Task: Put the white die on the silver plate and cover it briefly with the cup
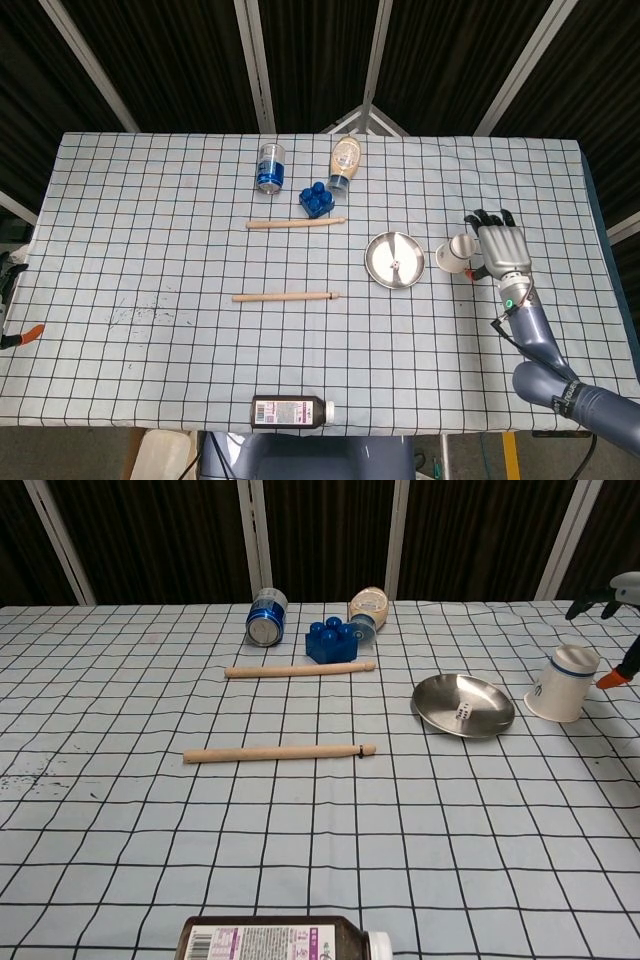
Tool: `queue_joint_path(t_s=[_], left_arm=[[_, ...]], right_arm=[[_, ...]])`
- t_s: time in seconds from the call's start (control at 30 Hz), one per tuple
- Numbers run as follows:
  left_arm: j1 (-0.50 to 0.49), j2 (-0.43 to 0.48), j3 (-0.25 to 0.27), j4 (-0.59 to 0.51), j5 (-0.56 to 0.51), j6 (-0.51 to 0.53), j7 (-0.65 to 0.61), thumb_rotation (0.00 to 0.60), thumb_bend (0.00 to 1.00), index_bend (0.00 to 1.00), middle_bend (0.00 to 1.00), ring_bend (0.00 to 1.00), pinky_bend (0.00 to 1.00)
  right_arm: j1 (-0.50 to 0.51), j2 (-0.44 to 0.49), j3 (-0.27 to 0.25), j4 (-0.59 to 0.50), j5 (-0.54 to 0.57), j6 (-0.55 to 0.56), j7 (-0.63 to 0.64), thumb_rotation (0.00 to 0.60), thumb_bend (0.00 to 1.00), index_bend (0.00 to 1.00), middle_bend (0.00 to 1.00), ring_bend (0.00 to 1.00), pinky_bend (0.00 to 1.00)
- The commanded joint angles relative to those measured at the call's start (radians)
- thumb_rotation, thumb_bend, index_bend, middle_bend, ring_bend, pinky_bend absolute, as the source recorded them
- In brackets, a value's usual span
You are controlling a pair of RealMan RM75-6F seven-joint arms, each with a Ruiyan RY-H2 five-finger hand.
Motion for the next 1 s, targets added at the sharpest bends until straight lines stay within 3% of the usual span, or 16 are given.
queue_joint_path(t_s=[0.03,0.23,0.43,0.6,1.0], left_arm=[[0.0,-0.001,0.001,-0.001,0.0,0.0,0.003,0.6,0.22,0.16,0.0,0.0,0.06],[-0.001,-0.001,-0.002,0.002,-0.004,-0.001,0.004,0.6,0.22,0.17,0.0,0.0,0.06],[-0.003,-0.003,-0.003,0.006,-0.01,-0.006,0.006,0.6,0.22,0.17,0.0,0.0,0.06],[-0.004,-0.006,-0.004,0.007,-0.015,-0.009,0.015,0.6,0.22,0.18,0.0,0.0,0.06],[-0.006,-0.006,-0.003,0.004,-0.023,-0.015,0.029,0.6,0.22,0.2,0.0,0.0,0.06]], right_arm=[[0.001,-0.011,-0.01,0.011,-0.005,-0.012,0.009,0.6,0.07,0.21,0.16,0.22,0.0],[0.019,-0.042,-0.007,0.046,-0.022,-0.02,0.032,0.6,0.07,0.23,0.2,0.26,0.0],[0.035,-0.064,-0.005,0.084,-0.029,-0.033,0.048,0.6,0.21,0.26,0.27,0.33,0.0],[0.042,-0.082,-0.009,0.117,-0.036,-0.044,0.064,0.6,0.24,0.27,0.31,0.37,0.0],[0.04,-0.09,-0.017,0.154,-0.049,-0.048,0.09,0.6,0.3,0.34,0.36,0.4,0.0]])
